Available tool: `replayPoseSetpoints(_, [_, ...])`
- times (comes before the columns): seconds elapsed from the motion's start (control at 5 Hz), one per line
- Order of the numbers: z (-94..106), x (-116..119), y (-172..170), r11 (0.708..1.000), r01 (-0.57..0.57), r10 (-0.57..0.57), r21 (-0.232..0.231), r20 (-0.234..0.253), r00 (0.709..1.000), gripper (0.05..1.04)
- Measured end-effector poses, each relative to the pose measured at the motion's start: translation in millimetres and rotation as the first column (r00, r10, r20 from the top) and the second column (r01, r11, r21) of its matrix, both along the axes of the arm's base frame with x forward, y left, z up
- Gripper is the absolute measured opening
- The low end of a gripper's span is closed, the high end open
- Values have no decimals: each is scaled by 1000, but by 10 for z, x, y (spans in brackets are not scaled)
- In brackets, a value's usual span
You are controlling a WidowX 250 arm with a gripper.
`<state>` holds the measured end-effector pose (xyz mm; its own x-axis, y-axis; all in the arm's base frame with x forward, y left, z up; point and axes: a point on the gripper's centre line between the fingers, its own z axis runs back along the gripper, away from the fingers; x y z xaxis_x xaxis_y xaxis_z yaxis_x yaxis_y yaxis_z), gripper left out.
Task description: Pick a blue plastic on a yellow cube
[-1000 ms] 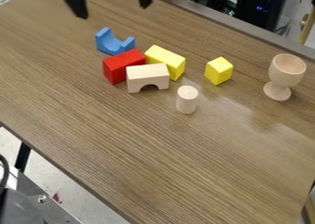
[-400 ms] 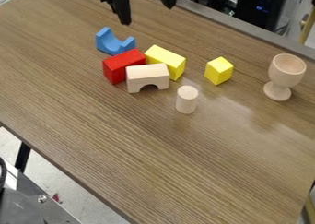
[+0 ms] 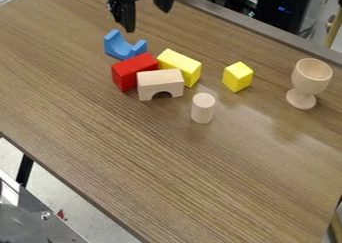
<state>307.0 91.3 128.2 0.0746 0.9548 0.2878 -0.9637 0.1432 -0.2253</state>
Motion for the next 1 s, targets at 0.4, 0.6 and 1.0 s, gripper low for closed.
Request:
replayPoseSetpoints(0.4, [-243,262,306,994,-106,106,-4,6,994,999])
replayPoseSetpoints(0.6, [-347,351,468,992,-124,124,9,-12,992,999])
replayPoseSetpoints(1.0, [-562,444,718,988,-150,152,28,-55,987,999])
